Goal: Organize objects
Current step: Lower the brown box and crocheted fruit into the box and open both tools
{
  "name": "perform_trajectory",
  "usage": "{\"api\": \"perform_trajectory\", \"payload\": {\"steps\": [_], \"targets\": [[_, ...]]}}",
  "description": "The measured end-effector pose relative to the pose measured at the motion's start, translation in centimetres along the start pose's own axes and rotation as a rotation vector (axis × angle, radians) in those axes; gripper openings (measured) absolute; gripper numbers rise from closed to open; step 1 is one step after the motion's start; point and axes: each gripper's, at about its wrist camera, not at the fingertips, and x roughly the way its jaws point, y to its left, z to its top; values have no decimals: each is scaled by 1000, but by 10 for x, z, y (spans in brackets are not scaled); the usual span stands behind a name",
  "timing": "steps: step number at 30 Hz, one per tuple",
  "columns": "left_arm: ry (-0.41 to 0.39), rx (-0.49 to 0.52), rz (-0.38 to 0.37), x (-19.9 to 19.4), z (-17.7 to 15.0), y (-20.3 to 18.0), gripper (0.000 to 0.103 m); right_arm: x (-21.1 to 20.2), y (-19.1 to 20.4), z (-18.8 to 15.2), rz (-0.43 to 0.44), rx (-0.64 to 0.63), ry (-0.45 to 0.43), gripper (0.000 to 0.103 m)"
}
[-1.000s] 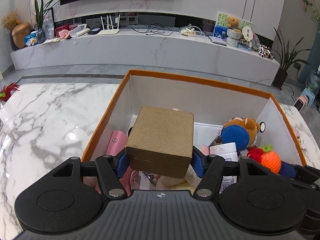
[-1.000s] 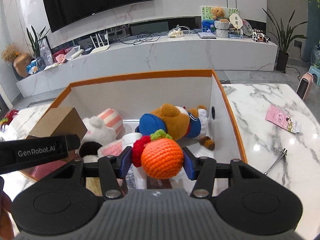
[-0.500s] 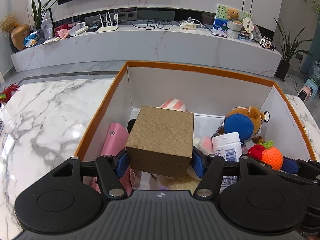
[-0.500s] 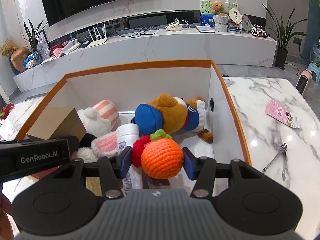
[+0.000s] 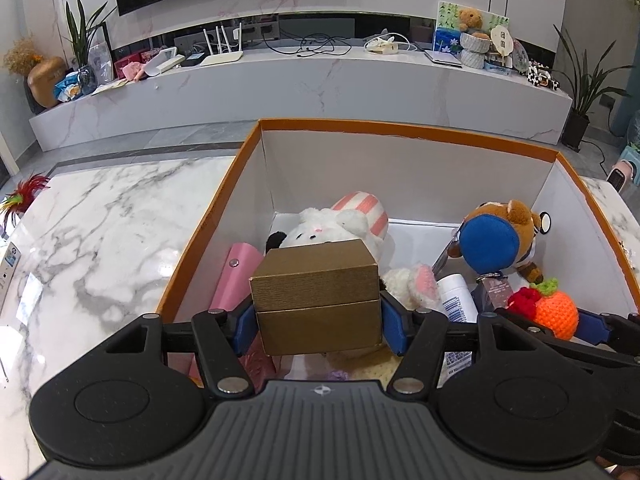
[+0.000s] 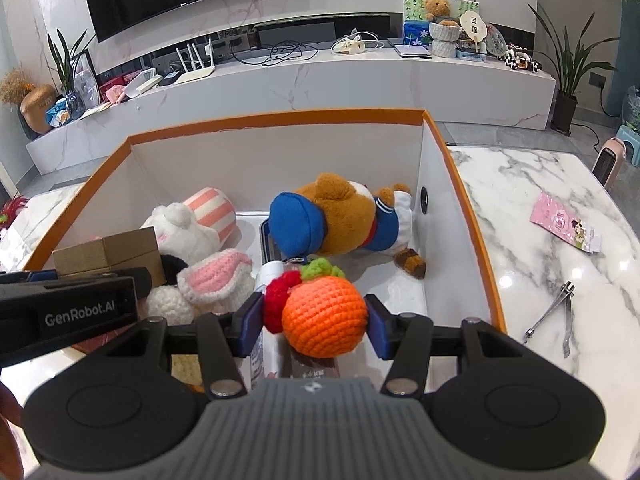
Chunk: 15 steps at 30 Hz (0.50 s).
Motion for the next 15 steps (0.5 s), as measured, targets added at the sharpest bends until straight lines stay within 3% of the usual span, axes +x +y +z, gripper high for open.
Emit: {"api": "perform_trajectory", "payload": {"steps": [15], "targets": [[12,-21,7,1,-2,4,71,16,-1,6,44,11,86,55]]}}
